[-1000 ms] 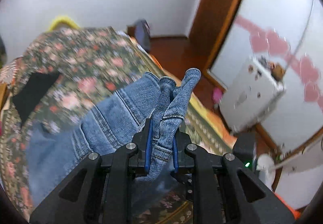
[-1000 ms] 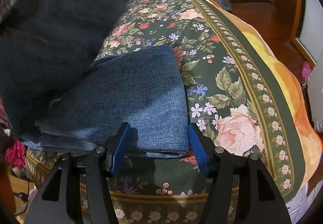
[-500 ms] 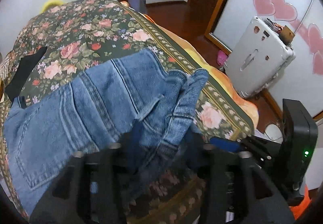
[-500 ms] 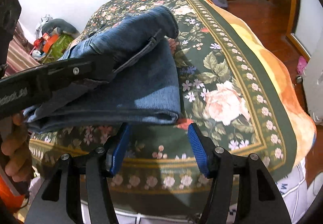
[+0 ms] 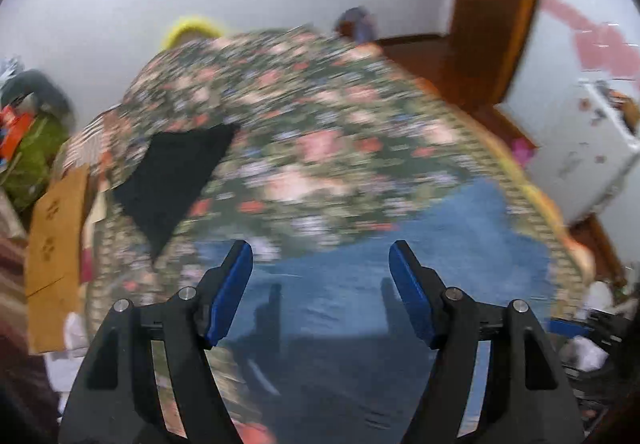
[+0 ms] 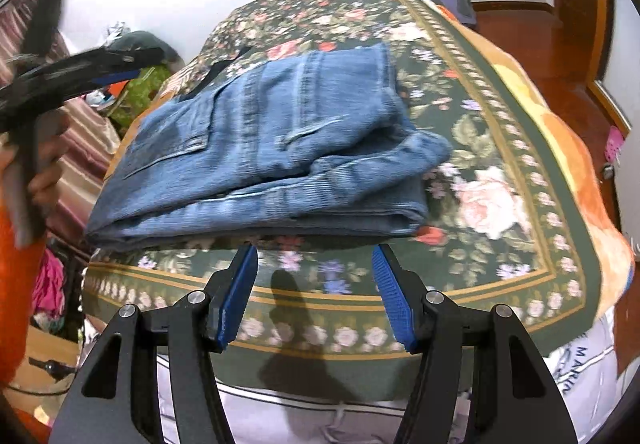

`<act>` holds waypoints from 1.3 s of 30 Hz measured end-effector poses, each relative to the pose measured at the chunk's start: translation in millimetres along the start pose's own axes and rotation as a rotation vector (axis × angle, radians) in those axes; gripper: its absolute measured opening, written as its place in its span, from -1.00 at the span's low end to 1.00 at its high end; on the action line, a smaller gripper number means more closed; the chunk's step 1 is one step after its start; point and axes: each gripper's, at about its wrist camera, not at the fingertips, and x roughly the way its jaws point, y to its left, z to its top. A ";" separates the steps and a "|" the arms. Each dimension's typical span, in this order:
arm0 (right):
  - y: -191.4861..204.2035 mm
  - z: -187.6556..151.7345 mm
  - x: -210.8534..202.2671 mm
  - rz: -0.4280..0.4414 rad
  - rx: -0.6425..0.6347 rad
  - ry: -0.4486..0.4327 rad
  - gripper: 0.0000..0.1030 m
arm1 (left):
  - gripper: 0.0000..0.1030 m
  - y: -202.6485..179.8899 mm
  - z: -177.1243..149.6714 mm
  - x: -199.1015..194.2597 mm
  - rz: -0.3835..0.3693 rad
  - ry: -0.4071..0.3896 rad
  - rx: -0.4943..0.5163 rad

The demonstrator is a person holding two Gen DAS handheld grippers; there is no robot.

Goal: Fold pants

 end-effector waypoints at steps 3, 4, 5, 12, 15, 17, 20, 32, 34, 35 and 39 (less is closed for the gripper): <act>11.7 3.5 14.6 0.023 -0.002 0.024 0.09 | 0.36 30.8 7.0 41.1 0.042 0.071 -0.003; 13.7 3.9 17.1 0.036 0.001 0.034 0.10 | 0.36 37.6 8.3 53.4 0.056 0.090 -0.004; 16.1 5.5 21.4 0.058 0.008 0.046 0.10 | 0.36 45.5 9.3 72.8 0.083 0.125 0.003; 23.4 28.0 40.6 0.045 0.012 0.064 0.13 | 0.37 70.5 -16.9 113.9 0.000 0.204 0.056; 17.7 40.4 46.9 0.033 0.019 0.071 0.13 | 0.37 78.0 -32.5 98.6 -0.033 0.177 0.063; 16.2 53.5 51.5 0.016 0.010 0.073 0.12 | 0.37 82.0 -47.9 85.1 -0.057 0.171 0.064; 20.0 79.3 63.1 -0.038 -0.045 0.059 0.08 | 0.37 88.3 -70.8 61.1 -0.102 0.161 0.046; 7.9 98.1 33.5 -0.121 -0.075 0.003 0.02 | 0.15 43.9 -135.8 -28.4 -0.217 0.072 -0.020; 14.6 92.7 17.2 -0.111 -0.089 -0.017 0.02 | -0.01 46.0 -131.1 -46.4 -0.222 0.024 -0.034; 19.8 88.1 8.2 -0.100 -0.100 -0.029 0.02 | -0.08 48.8 -127.2 -57.3 -0.227 0.002 -0.043; 44.4 69.9 -12.5 -0.041 -0.143 -0.055 0.02 | -0.13 53.8 -123.7 -75.6 -0.250 -0.016 -0.055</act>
